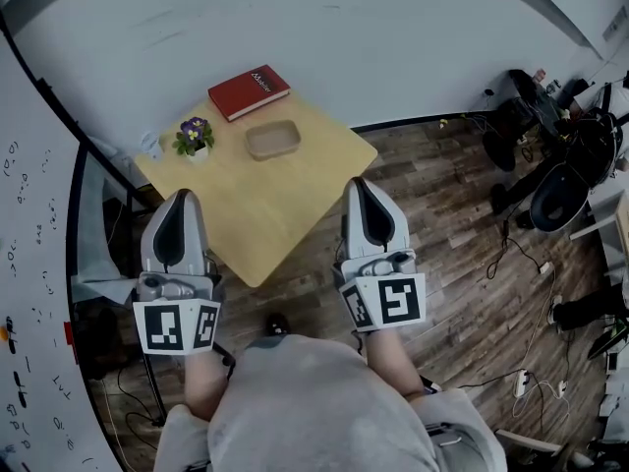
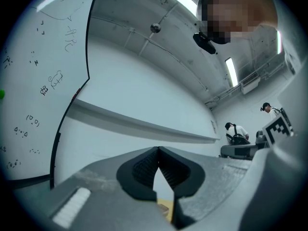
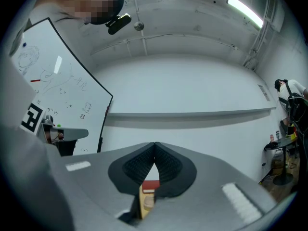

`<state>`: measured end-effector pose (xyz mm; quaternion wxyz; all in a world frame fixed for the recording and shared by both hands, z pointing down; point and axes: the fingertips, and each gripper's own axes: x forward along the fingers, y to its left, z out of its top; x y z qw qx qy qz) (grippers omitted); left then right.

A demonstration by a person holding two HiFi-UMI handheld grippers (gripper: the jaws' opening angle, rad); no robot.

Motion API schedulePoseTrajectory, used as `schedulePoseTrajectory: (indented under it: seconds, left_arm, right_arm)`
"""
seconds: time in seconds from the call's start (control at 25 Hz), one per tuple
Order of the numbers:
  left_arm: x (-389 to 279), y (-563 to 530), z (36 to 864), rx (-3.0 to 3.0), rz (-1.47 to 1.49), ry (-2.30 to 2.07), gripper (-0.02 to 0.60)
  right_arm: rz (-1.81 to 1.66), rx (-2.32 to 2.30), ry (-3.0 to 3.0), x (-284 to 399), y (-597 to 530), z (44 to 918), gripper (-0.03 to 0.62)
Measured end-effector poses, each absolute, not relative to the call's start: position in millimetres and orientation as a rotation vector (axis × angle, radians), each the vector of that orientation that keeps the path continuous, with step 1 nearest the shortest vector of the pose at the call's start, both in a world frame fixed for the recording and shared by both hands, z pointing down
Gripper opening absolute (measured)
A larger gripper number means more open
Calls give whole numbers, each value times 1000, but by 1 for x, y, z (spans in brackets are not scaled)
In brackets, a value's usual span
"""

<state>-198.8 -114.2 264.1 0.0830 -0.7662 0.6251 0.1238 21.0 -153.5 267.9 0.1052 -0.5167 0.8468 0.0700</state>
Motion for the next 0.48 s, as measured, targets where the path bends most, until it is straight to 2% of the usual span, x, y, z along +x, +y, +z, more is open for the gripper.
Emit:
schedulePoseTrajectory:
  seconds: [0.48]
  left_arm:
    - [-213,-140,275,-2326,386,1847,5]
  right_arm:
    - [203,-1562,2497,7,-171,280,0]
